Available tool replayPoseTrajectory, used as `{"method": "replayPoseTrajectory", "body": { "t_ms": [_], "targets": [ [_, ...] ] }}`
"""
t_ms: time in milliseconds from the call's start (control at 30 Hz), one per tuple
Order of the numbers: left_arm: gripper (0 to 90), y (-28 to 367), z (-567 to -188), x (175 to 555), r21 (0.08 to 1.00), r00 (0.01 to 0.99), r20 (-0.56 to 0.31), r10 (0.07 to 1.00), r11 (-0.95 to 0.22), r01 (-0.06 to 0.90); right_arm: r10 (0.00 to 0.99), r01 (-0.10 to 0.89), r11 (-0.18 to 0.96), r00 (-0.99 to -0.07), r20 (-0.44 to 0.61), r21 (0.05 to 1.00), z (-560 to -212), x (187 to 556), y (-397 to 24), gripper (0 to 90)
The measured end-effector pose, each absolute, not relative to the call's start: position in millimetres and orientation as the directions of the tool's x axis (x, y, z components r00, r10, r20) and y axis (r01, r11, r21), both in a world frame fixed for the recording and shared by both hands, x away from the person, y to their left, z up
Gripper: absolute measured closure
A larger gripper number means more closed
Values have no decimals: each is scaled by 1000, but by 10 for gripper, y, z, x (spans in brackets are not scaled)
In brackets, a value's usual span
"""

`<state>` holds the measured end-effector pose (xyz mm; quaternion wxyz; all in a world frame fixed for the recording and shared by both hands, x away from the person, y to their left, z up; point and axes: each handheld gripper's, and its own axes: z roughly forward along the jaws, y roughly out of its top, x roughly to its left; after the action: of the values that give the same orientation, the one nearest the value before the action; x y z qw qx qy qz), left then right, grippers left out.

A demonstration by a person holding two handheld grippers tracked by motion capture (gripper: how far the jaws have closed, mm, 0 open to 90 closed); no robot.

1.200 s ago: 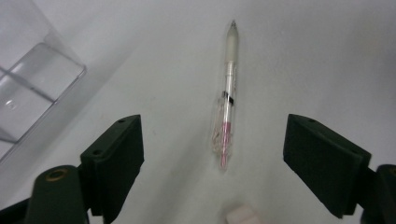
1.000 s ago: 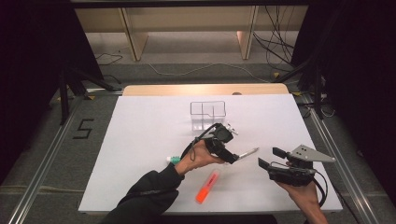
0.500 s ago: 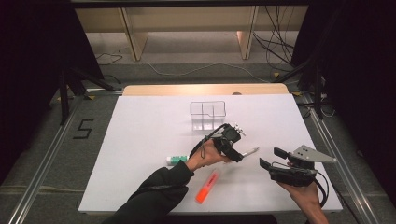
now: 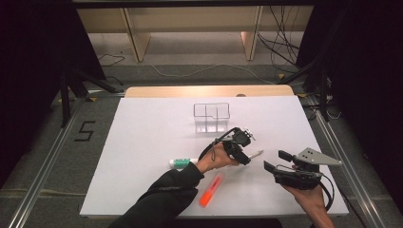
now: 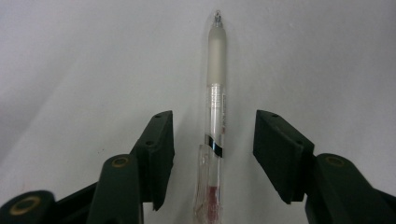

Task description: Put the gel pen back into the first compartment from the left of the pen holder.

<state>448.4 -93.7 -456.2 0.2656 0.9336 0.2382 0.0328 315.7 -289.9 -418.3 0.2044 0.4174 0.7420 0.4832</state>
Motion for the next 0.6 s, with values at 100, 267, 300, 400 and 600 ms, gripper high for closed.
{"method": "replayPoseTrajectory", "body": {
  "t_ms": [100, 267, 300, 400, 600],
  "targets": [
    [515, -957, -4584, 4487, 511, 880, -66, 471, -741, 435, 816, 423, 187, -570, 100, 887, -4185, 3158, -2898, 297],
    [561, -976, -4601, 4486, 511, 879, -76, 471, -738, 440, 815, 422, 187, -571, 100, 887, -4186, 3157, -2896, 297],
    [569, -981, -4605, 4485, 507, 881, -74, 468, -743, 437, 815, 423, 187, -571, 100, 887, -4187, 3158, -2896, 297],
    [587, -991, -4609, 4485, 500, 882, -78, 465, -747, 438, 813, 420, 190, -574, 98, 887, -4189, 3161, -2894, 297],
    [626, -1021, -4607, 4480, 488, 888, -77, 454, -759, 431, 813, 422, 189, -573, 99, 887, -4188, 3157, -2891, 297]
  ]
}}
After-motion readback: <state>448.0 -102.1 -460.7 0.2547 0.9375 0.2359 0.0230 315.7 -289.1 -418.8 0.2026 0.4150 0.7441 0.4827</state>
